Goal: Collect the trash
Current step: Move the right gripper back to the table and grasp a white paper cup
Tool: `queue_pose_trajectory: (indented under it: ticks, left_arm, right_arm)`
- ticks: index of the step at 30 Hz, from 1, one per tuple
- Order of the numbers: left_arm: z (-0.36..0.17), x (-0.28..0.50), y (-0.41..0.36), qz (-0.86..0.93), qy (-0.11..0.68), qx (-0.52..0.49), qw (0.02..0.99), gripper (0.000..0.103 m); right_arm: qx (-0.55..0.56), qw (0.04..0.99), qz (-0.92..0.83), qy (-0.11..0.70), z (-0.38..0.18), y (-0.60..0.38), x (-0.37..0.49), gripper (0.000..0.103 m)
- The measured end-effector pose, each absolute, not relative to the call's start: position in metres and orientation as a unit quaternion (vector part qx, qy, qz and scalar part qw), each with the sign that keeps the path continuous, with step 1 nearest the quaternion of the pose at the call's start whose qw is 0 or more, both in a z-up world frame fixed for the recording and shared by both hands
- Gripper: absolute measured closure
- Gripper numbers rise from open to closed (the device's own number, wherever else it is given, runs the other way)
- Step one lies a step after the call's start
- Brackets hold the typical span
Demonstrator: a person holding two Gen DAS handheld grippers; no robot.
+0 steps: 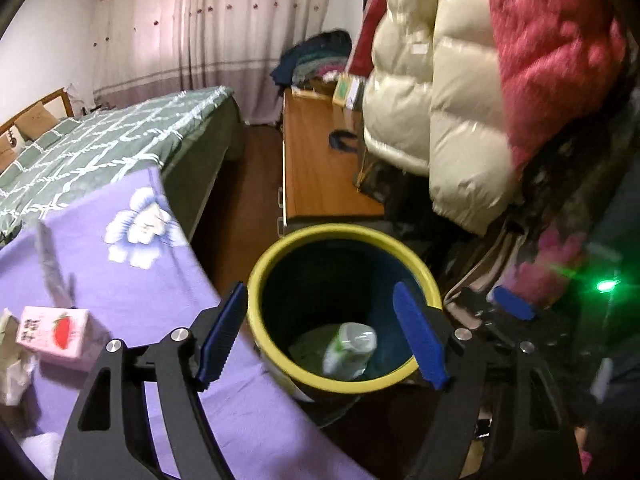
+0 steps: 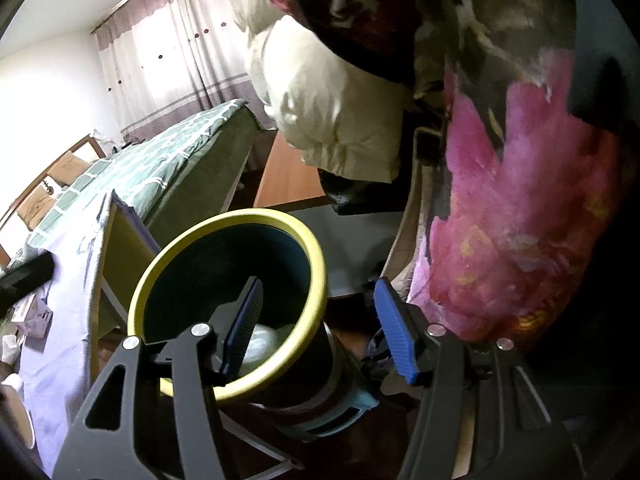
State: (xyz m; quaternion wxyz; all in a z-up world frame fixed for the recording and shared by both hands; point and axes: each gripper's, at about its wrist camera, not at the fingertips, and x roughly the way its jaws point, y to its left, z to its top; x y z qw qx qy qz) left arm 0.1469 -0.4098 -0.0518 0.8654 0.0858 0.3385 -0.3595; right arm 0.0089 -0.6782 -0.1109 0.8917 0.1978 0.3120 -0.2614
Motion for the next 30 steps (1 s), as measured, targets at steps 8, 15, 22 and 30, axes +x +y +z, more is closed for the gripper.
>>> queue_pose_trajectory:
  ticks: [8, 15, 22, 30]
  left_arm:
    - [-0.003, 0.13, -0.309, -0.293, 0.281, 0.062, 0.912, 0.01]
    - [0.014, 0.119, -0.187, -0.166, 0.254, 0.048, 0.952, 0.006]
    - [0.014, 0.103, -0.082, -0.057, 0.243, 0.012, 0.968, 0.005]
    - [0.01, 0.079, -0.023, -0.006, 0.222, -0.007, 0.975, 0.005]
  right_arm:
    - [0.175, 0.904, -0.228, 0.317, -0.102, -0.643, 0.022, 0.046]
    - [0.14, 0.921, -0.158, 0.327, -0.09, -0.584, 0.048, 0.046]
    - [0.099, 0.934, -0.048, 0.34, -0.076, -0.494, 0.067, 0.046]
    - [0.071, 0.945, 0.058, 0.315, -0.04, -0.396, 0.05, 0.031]
